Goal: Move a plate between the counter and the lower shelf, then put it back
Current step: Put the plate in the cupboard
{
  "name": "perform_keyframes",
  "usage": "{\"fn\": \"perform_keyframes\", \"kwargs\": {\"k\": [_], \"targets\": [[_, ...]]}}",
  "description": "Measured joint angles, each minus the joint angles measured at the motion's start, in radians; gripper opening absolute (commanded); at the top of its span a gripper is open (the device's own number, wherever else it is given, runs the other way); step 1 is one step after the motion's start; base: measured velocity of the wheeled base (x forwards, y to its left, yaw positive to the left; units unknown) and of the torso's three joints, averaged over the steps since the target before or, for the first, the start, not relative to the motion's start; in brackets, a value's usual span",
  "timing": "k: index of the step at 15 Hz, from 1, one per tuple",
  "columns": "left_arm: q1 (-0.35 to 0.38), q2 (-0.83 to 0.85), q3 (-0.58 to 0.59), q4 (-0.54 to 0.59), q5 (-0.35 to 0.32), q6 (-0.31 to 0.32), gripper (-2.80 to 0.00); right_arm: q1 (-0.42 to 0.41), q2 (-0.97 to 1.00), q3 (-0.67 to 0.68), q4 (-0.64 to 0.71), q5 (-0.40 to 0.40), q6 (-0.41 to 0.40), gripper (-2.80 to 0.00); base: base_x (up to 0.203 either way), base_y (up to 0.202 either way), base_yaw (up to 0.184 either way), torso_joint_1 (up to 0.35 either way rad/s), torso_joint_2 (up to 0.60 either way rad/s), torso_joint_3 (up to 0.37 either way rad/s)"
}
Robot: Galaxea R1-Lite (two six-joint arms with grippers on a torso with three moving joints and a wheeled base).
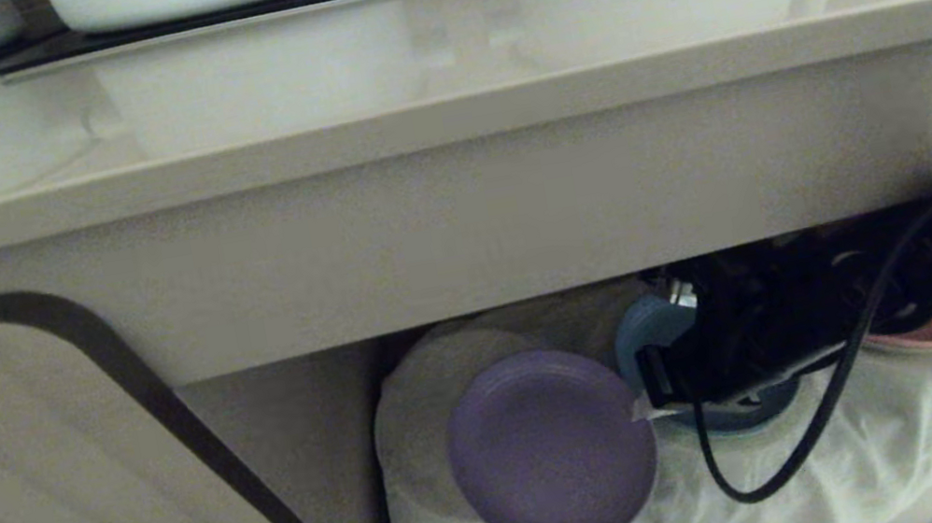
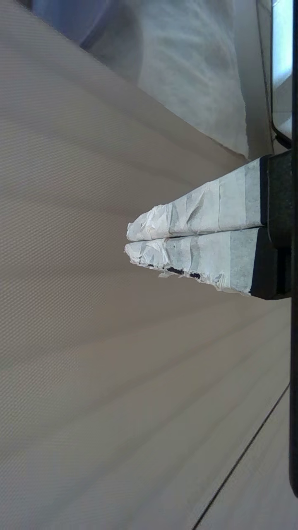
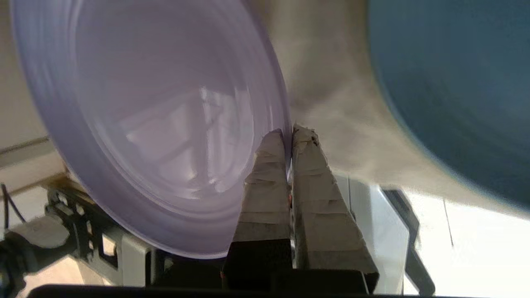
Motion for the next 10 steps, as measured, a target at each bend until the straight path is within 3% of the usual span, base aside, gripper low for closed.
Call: {"fn": "perform_keyframes", "kwargs": {"k": [10], "targets": [[0.0,0.0,0.0,0.001,0.0,0.0,-2.8,0.008,0.085,-0.029,-0.103,-0.031,0.012,-2.8,0.0,0.0,0.0,0.0,0.0,0.0]]}}
